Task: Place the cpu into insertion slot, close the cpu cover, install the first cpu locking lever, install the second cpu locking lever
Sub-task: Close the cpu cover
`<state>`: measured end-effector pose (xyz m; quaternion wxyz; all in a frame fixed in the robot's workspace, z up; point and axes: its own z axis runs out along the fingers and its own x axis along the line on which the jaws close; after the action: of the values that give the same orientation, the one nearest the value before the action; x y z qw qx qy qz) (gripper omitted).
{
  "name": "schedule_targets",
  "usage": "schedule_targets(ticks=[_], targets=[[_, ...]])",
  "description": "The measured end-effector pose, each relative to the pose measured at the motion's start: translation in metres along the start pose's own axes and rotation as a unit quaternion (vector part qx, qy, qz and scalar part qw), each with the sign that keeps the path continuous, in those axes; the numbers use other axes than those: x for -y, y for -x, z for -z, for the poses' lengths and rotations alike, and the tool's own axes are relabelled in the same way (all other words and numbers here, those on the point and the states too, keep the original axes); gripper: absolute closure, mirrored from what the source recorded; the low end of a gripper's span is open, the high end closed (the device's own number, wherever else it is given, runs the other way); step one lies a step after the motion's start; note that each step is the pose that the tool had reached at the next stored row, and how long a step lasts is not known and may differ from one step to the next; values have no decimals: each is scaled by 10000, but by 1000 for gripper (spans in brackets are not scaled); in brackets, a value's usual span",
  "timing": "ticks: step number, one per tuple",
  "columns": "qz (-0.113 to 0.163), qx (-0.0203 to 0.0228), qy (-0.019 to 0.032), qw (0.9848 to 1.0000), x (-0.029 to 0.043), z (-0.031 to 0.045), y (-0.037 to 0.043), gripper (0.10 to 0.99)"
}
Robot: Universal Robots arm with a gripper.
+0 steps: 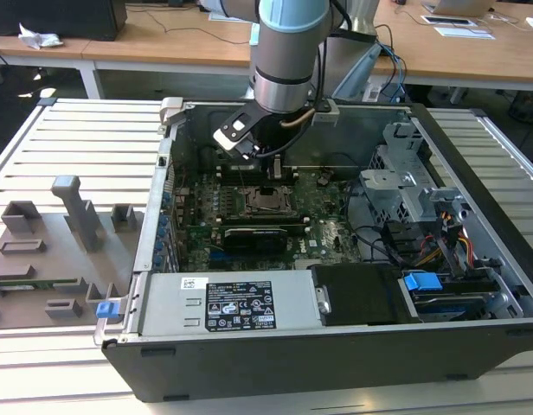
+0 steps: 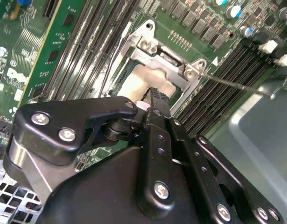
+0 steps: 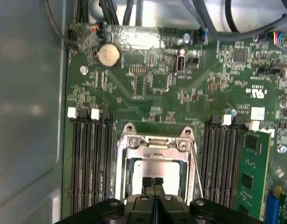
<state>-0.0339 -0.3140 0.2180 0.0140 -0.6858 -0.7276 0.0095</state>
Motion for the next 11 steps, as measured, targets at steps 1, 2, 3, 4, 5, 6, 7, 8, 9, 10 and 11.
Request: schedule_targets(ticks=[1, 2, 3, 4, 5, 6, 7, 8, 9, 10, 11], targets=[[-1, 0, 0, 10000, 23, -5, -2, 980], [-1, 0, 0, 10000, 50, -11, -3, 980], [-1, 0, 0, 10000, 82, -18, -5, 980], [0, -1, 0, 10000, 106, -24, -7, 980], [-1, 0, 0, 10000, 127, -29, -8, 980], [-1, 0, 0, 10000, 165, -39, -10, 980], [-1, -1, 1, 10000, 180, -46, -12, 980], [0, -2, 1, 10000, 196, -54, -13, 980], [-1, -1, 1, 10000, 216, -65, -13, 980], [-1, -1, 1, 10000, 227, -73, -14, 980], [-1, -1, 1, 10000, 248, -86, -15, 980]])
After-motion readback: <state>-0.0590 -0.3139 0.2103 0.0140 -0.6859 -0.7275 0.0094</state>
